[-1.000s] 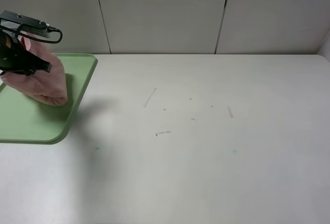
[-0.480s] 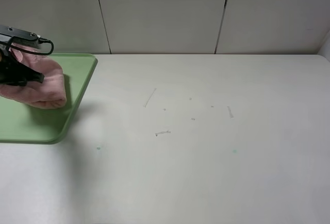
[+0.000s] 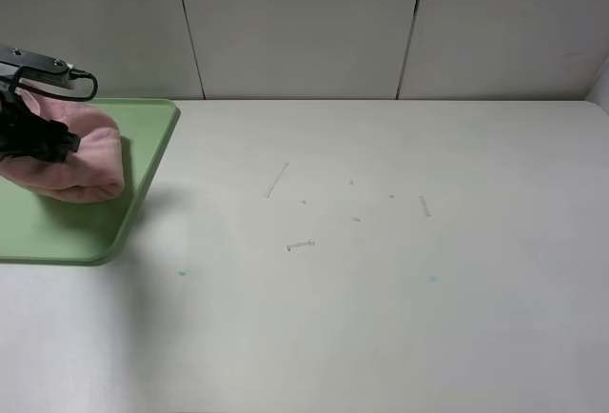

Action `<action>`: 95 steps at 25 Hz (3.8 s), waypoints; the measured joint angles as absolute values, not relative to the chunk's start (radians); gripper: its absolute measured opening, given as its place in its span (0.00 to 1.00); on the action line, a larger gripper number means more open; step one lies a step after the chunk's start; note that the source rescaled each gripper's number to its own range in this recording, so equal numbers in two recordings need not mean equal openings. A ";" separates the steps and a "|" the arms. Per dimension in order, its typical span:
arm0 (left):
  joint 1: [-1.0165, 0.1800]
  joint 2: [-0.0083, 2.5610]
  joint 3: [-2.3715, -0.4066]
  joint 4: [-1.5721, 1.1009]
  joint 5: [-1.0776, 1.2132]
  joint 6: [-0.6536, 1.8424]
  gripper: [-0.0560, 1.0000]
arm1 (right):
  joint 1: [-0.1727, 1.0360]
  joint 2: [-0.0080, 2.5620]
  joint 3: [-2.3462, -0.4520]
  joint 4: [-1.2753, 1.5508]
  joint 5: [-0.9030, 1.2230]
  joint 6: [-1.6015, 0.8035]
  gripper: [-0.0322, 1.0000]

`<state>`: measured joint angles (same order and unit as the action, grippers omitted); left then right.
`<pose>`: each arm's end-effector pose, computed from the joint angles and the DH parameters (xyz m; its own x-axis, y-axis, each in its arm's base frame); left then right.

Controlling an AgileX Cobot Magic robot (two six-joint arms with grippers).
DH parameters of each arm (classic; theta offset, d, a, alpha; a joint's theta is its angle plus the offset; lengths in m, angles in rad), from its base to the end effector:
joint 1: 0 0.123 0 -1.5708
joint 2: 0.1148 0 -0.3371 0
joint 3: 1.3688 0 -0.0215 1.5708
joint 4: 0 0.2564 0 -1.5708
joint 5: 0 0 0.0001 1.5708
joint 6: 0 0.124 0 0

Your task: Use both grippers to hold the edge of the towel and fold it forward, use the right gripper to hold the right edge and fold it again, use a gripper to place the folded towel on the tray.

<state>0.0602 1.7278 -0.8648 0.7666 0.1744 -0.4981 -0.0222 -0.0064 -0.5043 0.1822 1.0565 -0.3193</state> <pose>0.3633 0.0369 0.1869 -0.7913 0.2088 -0.5747 0.0723 0.9652 0.2511 -0.0247 0.0201 0.2681 -0.3975 -0.2153 -0.8920 -0.2158 0.9667 -0.1372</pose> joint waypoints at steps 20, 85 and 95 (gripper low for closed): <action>0.060 1.728 -0.865 0.781 0.230 -0.498 1.00 | -0.022 -0.006 -0.504 0.182 1.057 -0.319 1.00; -0.228 0.311 -0.497 0.271 1.089 -0.348 1.00 | -0.022 -0.006 -0.504 0.182 1.057 -0.319 1.00; -0.229 0.096 -0.491 0.177 1.065 -0.166 1.00 | -0.022 -0.006 -0.504 0.182 1.057 -0.319 1.00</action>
